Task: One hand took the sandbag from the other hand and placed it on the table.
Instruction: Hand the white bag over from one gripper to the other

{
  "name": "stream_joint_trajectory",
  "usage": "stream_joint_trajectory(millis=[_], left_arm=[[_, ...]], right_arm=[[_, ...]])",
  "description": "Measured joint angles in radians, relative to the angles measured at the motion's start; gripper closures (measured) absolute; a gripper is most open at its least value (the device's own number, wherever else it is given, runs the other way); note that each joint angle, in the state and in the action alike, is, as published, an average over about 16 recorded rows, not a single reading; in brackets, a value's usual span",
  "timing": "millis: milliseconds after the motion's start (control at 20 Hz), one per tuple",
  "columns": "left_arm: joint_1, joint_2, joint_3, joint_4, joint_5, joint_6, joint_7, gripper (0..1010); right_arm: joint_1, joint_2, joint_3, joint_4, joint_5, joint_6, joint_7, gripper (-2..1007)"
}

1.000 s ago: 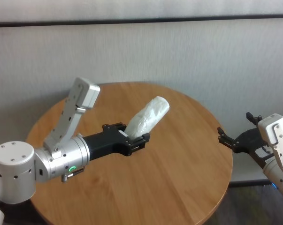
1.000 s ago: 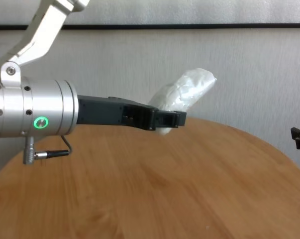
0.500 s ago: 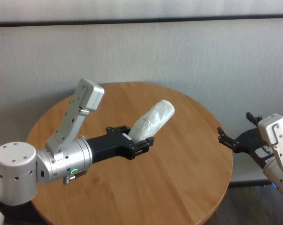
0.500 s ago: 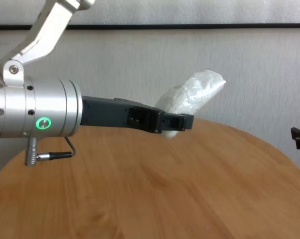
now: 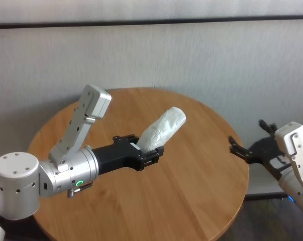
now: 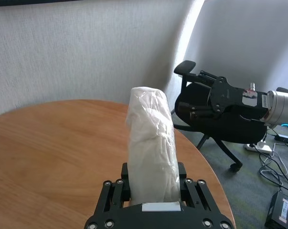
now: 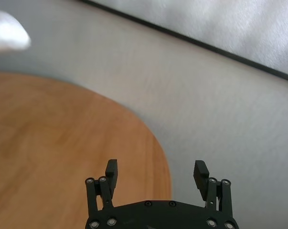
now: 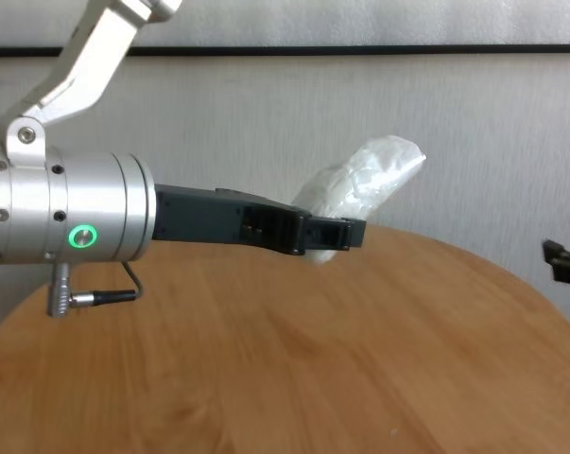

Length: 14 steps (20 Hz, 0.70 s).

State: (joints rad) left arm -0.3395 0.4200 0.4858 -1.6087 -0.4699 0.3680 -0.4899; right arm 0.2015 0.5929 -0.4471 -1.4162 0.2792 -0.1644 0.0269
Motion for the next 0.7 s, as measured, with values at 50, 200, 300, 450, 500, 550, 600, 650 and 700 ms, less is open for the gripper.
stream_joint_trajectory(millis=[50, 200, 300, 450, 500, 550, 600, 650, 700], left_arm=[[0.0, 0.0, 0.0, 0.001, 0.0, 0.0, 0.0, 441], [0.0, -0.001, -0.001, 0.002, 0.002, -0.001, 0.001, 441], [0.0, -0.002, -0.001, 0.002, 0.002, -0.001, 0.001, 441], [0.0, -0.002, -0.001, 0.003, 0.003, -0.002, 0.001, 441], [0.0, -0.002, -0.001, 0.003, 0.003, -0.002, 0.001, 441], [0.0, -0.002, -0.001, 0.004, 0.003, -0.002, 0.001, 441], [0.0, -0.002, -0.001, 0.004, 0.003, -0.002, 0.001, 441], [0.0, -0.002, -0.001, 0.004, 0.004, -0.002, 0.001, 441], [0.0, -0.003, -0.001, 0.004, 0.004, -0.002, 0.001, 441]], right_arm=[[0.0, -0.002, 0.001, -0.002, 0.008, -0.01, 0.013, 2], [-0.005, -0.006, 0.009, -0.011, 0.039, -0.041, 0.059, 2], [-0.015, -0.008, 0.017, -0.023, 0.072, -0.063, 0.096, 2], [-0.034, -0.012, 0.034, -0.043, 0.135, -0.095, 0.156, 2], [-0.043, -0.014, 0.041, -0.051, 0.159, -0.104, 0.175, 2], [-0.051, -0.015, 0.048, -0.06, 0.183, -0.112, 0.194, 2], [-0.06, -0.016, 0.054, -0.068, 0.206, -0.12, 0.212, 2], [-0.069, -0.016, 0.06, -0.077, 0.227, -0.128, 0.229, 2], [-0.078, -0.017, 0.066, -0.086, 0.247, -0.134, 0.245, 2]])
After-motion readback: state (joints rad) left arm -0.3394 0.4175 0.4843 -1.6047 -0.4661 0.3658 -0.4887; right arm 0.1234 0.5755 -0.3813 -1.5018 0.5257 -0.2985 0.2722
